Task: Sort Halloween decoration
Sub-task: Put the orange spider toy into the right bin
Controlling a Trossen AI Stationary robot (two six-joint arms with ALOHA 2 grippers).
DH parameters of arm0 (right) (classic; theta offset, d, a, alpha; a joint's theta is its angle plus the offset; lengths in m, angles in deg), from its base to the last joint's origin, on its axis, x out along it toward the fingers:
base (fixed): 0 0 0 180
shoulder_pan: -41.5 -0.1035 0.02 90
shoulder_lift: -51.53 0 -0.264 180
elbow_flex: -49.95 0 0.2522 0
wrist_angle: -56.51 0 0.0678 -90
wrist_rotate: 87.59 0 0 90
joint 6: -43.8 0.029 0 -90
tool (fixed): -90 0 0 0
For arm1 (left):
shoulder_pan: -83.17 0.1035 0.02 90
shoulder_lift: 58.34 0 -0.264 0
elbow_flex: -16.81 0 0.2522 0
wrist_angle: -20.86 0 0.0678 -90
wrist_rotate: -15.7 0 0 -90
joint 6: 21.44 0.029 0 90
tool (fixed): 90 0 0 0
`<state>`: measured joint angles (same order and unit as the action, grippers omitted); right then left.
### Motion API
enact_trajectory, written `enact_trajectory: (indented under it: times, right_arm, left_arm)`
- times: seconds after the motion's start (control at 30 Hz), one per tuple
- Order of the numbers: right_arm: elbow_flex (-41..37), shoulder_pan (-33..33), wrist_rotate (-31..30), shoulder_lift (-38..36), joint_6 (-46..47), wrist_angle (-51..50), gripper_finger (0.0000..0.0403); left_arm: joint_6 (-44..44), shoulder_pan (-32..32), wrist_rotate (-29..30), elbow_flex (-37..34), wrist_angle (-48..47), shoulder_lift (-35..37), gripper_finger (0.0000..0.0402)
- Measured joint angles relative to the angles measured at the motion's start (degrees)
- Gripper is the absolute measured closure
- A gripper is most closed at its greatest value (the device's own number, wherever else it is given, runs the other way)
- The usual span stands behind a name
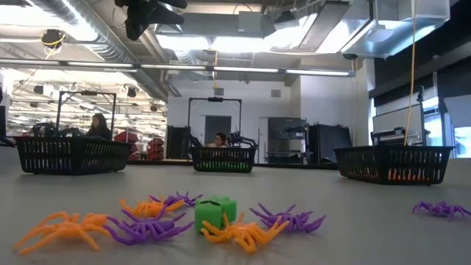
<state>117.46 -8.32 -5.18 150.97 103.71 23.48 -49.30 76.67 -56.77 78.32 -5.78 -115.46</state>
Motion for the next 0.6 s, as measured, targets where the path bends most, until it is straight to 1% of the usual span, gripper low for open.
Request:
enact_trajectory:
  times: [0.2,0.4,0.5,0.6]
  right_arm:
    - [2.1,0.0,0.3,3.1,0.1,-4.9,0.0260]
    - [2.1,0.0,0.1,3.3,0.1,-6.4,0.0264]
    - [2.1,0.0,0.5,3.3,0.1,-6.6,0.0286]
    - [1.9,0.0,0.8,2.8,0.3,-6.9,0.0322]
  left_arm:
    - [-0.3,0.0,0.0,0.0,-0.1,0.0,0.0268]
    - [-0.3,0.0,0.0,0.0,-0.1,0.0,0.0268]
    - [-0.3,0.0,0.0,0.0,-0.1,0.0,0.0268]
    - [-0.3,0.0,0.0,0.0,-0.1,0.0,0.0268]
